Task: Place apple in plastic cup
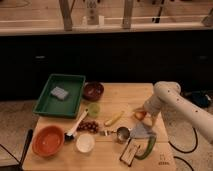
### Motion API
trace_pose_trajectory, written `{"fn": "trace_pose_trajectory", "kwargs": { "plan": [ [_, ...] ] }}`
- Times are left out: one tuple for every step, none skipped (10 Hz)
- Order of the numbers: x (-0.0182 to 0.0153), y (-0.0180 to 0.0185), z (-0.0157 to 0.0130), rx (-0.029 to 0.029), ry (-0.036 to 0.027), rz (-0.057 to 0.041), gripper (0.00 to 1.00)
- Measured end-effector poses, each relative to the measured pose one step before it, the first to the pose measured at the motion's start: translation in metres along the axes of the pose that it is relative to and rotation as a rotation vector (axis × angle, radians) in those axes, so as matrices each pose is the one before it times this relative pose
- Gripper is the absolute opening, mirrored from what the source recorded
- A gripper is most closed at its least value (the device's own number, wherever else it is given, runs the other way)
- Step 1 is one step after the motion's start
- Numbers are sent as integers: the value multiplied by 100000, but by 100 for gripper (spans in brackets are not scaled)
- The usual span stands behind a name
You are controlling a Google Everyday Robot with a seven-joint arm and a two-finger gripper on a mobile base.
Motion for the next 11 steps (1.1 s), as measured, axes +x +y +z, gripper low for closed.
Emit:
{"fn": "trace_pose_trajectory", "kwargs": {
  "plan": [
    [189,-262,-200,769,1231,1603,80],
    [311,-61,-263,746,1338,2256,80],
    [240,-2,-239,584,756,1748,80],
    [113,2,-80,305,151,743,80],
    [-78,-505,17,273,-166,-125,80],
    [-133,-363,178,-157,-205,-430,79],
    [-66,-316,125,-104,-60,-352,72],
    [12,17,94,-440,-203,9,61],
    [75,-53,88,-115,-174,76,50],
    [27,23,66,-357,-422,-1,41],
    [130,-56,36,122,-2,4,32]
  ]
}}
